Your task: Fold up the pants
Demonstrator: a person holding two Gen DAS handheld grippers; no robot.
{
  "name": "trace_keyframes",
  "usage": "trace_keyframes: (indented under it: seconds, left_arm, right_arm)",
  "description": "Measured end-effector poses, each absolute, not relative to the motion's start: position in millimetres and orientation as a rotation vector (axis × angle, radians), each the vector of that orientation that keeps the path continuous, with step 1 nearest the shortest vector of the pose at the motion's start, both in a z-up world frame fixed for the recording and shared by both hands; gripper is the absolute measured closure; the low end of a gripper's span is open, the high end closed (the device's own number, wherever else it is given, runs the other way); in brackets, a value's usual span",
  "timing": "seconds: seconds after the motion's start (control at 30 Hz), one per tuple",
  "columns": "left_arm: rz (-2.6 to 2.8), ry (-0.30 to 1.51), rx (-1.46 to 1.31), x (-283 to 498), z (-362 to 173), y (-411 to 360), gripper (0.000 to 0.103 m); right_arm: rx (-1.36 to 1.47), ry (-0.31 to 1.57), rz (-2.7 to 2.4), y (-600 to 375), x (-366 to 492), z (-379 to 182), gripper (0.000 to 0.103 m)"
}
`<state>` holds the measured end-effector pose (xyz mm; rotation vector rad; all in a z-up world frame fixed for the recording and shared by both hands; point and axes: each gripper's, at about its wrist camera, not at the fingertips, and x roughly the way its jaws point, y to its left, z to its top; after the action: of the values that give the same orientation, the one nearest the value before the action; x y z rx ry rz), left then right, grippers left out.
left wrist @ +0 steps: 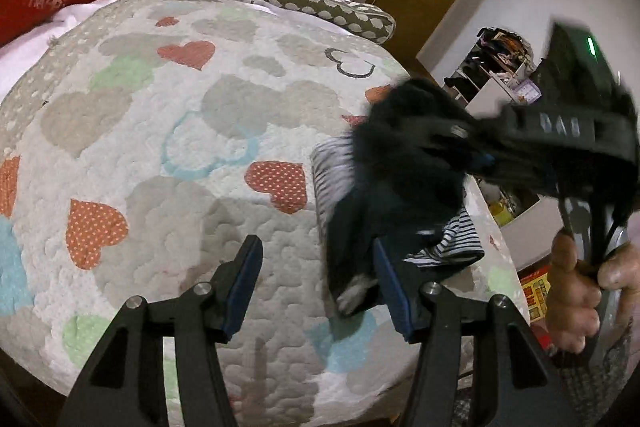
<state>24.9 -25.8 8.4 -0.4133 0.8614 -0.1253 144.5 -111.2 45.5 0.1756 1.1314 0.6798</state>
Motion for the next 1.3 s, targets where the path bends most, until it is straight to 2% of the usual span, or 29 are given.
trace_keyframes:
  seconds: [0.13,0.27,0.3,0.5,0.57,0.67,0.83,0.9,1.0,1.03,1.07,1.1,1.17,1.3]
  left_arm:
    - [-0.125,0.921,-0.462,33.7,-0.5,-24.9,0.047]
    - [-0.122,0.947,-0.461,39.1,-1.4,-29.5,0.047]
    - [-0.124,0.951,-0.449,44.0,1.0,-33.5,0.047]
    - [-0.167,0.939,-0.322,72.1,18.5,-75.2,0.047]
    - [-0.201,0.949,-0.292,77.3,17.1,-94.1,0.047]
    - [-0.23,0.991,-0.249,80.0,2.4,-118.0,0.047]
    - [-0.253,1.088,-0.238,75.1,-25.5,-122.3,0.047]
    - [-0.27,1.087,-0.275,76.2,-22.0,-113.2,0.047]
    - [-0.244,1.042,-0.308,81.7,-10.4,-96.7,0.045]
    - [-0.225,1.032,-0.324,84.8,-7.4,-90.0,0.042]
    - [-0.216,1.025,-0.35,88.4,-6.0,-83.7,0.035]
    - [-0.218,1.024,-0.375,92.4,-5.4,-80.2,0.032]
    - [-0.229,1.029,-0.409,102.1,-8.3,-74.5,0.026]
    - [-0.312,1.091,-0.476,138.6,-29.9,-75.7,0.022]
  right_arm:
    - [0.28,1.121,0.568,-181.1,155.7,31.0,0.069]
    - [0.314,1.134,0.292,-241.6,162.1,8.6,0.055]
    - [0.339,1.129,0.267,-251.1,160.6,6.6,0.055]
    - [0.5,0.975,0.429,-260.3,139.4,33.4,0.055]
    - [0.638,0.928,0.605,-255.6,138.1,36.8,0.055]
    - [0.829,0.961,0.771,-246.8,142.7,20.3,0.055]
    - [0.79,1.093,0.6,-256.2,146.5,-28.4,0.057]
    - [0.783,1.072,0.526,-276.6,139.3,-41.7,0.061]
    - [0.883,1.029,0.518,-301.7,132.8,-45.7,0.06]
    - [0.873,1.0,0.485,-307.5,129.8,-37.7,0.056]
    - [0.846,0.975,0.452,-311.4,129.0,-30.7,0.04]
    - [0.815,0.943,0.425,-314.7,126.8,-22.5,0.031]
    - [0.764,0.907,0.417,-318.5,127.8,-13.2,0.03]
    - [0.749,0.988,0.457,-310.4,148.2,-32.4,0.029]
